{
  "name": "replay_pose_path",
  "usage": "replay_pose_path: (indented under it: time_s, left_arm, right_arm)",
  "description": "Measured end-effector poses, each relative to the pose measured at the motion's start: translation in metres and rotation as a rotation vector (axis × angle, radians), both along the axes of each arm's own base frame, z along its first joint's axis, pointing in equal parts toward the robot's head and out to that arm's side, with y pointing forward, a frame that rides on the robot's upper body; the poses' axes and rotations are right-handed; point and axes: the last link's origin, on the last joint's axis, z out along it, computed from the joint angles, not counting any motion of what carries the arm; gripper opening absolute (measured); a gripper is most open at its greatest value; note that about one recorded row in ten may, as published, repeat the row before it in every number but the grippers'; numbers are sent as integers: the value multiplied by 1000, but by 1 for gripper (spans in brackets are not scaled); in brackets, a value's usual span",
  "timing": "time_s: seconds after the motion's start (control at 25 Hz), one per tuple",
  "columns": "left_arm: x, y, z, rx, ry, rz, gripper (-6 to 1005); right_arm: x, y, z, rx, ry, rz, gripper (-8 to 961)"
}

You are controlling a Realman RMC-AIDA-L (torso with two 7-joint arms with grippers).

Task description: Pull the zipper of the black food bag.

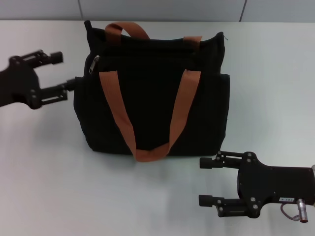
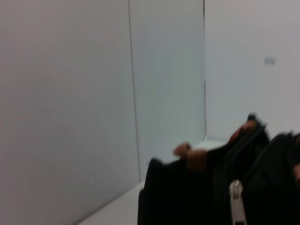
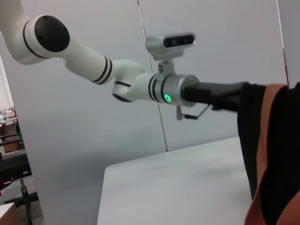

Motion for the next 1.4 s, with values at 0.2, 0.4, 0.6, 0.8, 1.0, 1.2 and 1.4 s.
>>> replay_pose_path:
  time_s: [0.2,0.4,0.6,0.8,1.0,1.2,1.4]
  left_arm:
    - [6,11,-22,-20,73,-9,752]
    - [11,22,-34,49,105,-15,751]
    - [10,25,-24,160,84,-25,741]
    - [13,16,-19,167,50,-82,693]
    - [13,12,-24,187,49,-102,614]
    - [13,9,-29,188,51,-116,407]
    - [12,5,-30,195,50,-132,237]
  right_arm:
    - [-1,1,0,0,1,-2,740]
    - [-1,2,1,-1,2,-7,739]
    - [-2,4,2,-2,1,-8,739]
    - [-3,6,2,-1,2,-6,739]
    - [-4,7,3,7,5,-10,739]
    - [-5,8,3,9,12,-12,739]
    - [-18,5,10,-15,111,22,739]
